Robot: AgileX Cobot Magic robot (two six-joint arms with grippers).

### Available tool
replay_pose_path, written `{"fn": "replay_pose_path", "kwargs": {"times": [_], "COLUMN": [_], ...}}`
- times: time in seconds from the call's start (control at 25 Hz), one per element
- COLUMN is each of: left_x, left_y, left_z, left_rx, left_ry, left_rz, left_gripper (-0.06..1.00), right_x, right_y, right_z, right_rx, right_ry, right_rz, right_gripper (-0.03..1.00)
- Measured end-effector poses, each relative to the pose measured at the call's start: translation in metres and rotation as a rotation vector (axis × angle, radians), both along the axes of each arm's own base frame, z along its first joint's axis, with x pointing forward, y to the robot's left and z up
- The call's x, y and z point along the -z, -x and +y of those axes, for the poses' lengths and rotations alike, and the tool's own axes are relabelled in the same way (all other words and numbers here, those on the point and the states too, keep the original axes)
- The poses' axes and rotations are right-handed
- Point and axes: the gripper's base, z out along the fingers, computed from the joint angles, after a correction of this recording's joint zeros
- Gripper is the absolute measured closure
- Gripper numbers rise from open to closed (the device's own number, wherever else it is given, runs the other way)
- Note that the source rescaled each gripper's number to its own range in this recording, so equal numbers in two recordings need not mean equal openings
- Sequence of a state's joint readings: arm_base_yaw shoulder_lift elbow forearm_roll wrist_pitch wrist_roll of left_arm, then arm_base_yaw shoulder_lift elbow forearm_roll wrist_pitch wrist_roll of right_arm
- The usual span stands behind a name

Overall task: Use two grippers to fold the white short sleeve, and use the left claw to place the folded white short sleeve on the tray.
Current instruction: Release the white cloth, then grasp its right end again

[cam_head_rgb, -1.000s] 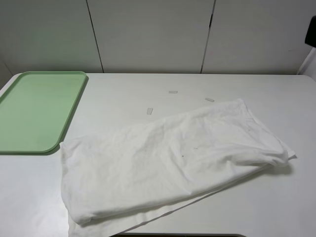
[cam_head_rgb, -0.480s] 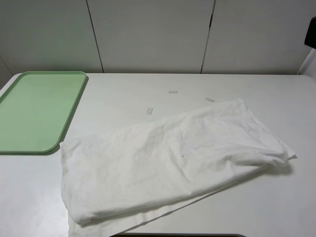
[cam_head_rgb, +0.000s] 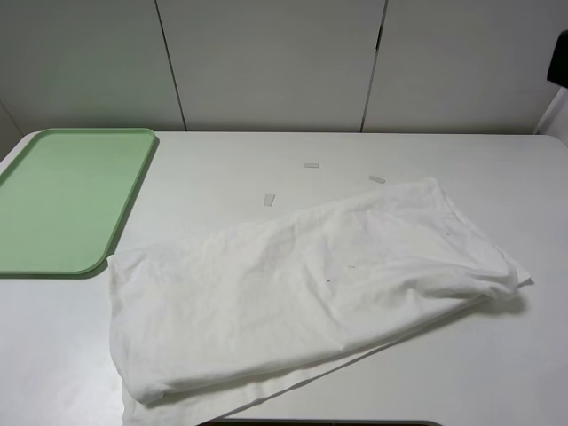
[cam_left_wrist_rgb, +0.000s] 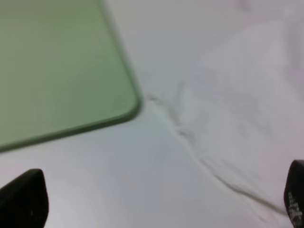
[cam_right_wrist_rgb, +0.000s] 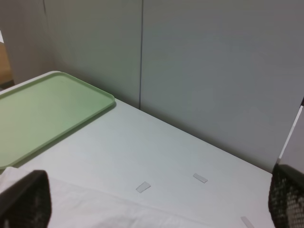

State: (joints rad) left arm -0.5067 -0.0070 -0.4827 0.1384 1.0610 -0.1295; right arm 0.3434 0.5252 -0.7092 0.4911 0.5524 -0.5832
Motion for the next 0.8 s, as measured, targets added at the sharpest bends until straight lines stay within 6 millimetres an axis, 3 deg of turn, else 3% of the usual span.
{"fn": "replay_pose_path", "kwargs": {"times": [0.16,0.4,0.8], "left_x": [0.0000,0.0000,0.0000], "left_y": [0.0028,0.0049,0.0052], "left_z": [-0.0016,-0.0036,-0.0040], "left_rx": [-0.232,-0.446,-0.480], "left_ry": [0.000,0.000,0.000], "left_rz": [0.000,0.000,0.000], "left_gripper": [-0.05,-0.05,-0.05], "right_x": [0.0000,0.0022,0.0035], "right_y": [0.0001,0.0014,0.0026], "right_z": [0.0002,0.0011,0.0021], "right_rx": [-0.002,-0.017,-0.030], "right_ry": [-0.003,0.005,0.002], "right_rz": [0.002,0.027,0.048], "right_gripper": [-0.03,-0.03,-0.03]}}
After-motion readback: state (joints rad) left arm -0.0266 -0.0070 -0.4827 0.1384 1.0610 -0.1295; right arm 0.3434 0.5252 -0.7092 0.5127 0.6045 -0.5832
